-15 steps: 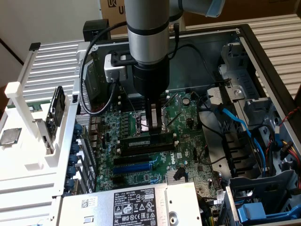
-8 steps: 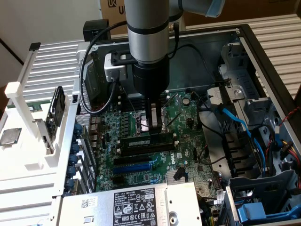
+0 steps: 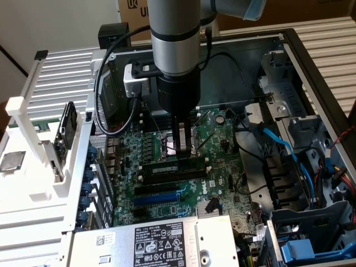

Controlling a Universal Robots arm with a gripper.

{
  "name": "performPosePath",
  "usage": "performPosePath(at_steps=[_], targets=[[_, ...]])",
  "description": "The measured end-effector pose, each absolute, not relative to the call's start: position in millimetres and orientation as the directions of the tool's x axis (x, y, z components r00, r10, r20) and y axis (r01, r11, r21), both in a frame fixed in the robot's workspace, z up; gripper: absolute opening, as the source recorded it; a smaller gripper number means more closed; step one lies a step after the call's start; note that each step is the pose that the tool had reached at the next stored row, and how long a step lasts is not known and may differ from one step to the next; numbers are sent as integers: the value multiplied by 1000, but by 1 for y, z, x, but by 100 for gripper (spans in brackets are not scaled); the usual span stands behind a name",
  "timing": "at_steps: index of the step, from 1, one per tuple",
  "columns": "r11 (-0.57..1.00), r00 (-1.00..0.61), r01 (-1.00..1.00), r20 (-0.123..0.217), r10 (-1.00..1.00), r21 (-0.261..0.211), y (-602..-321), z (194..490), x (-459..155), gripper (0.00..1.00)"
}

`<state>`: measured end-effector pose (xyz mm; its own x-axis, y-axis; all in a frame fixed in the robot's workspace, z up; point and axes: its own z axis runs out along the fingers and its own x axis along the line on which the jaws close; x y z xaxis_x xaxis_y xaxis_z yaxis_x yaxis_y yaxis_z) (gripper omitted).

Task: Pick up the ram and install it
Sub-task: 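Insert the ram into the slot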

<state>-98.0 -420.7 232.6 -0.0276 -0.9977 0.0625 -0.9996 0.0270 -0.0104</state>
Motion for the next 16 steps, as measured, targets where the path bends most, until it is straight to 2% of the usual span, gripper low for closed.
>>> performPosePath(at_steps=[16], targets=[[27, -28, -1000, 63, -998, -11, -421, 229, -98, 12]])
